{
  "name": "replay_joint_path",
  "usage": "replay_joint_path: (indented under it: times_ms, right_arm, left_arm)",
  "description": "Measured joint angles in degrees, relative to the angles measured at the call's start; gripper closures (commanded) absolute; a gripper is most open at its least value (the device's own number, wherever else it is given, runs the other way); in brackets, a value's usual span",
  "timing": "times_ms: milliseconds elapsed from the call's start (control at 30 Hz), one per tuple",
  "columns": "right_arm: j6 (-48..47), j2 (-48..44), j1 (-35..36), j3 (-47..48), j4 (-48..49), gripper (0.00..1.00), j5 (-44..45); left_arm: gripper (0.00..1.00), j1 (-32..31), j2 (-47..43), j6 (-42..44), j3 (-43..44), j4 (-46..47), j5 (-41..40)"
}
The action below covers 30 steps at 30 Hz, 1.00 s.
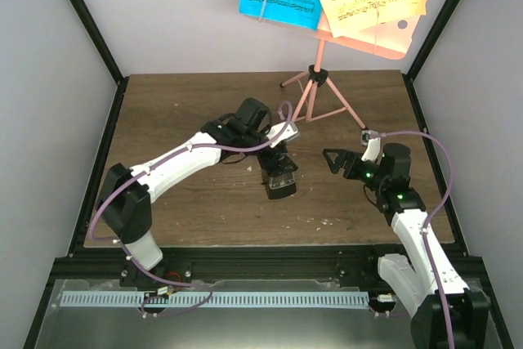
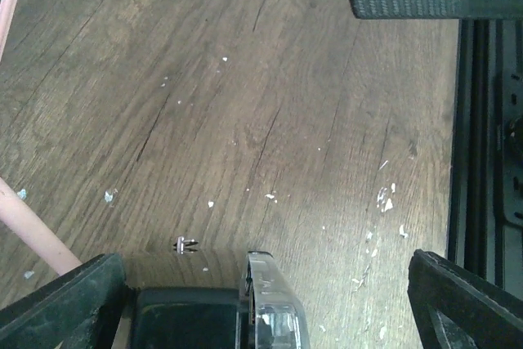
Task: Pack up the instrument practice props
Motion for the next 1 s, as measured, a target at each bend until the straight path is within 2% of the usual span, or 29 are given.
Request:
replay_joint_path:
  times_ms: [367,567,700,867,933,1000]
  right_arm:
    - [-1.44,1.01,-0.02,-0.02,-0.96,0.00,0.87]
    - [-1.86,1.05,-0.02,-0.02,-1.01,0.00,1.79]
    - [-1.92,1.05,-0.02,-0.02,-1.01,0.00,1.99]
    - [-2.16,0.87,-0.02,-0.02,-1.18,0.00,2.29]
    - [-2.29,0.70,-0.02,-0.02,-1.33,0.00,2.38]
    - [-2.32,0.46,-0.02,-0.02,-1.46,0.00,2.54]
  left_arm:
    - [0.38,-0.66,-0.13,3.85,-1.84,0.39,-4.85]
    - [0.49,-0.68,-0.50,4.87,-2.43,0.96,-5.95]
    - [0.53,-0.72,-0.85,5.33,-2.80,1.16,-6.08]
    - [0.52,-0.72,-0.96,5.49,-2.89,1.16,-6.10]
    - [0.42,-0.72,-0.98,5.46,-2.91,1.16,-6.12]
    - [0.27,-0.76,-1.01,5.38,-2.93,1.11,-6.14]
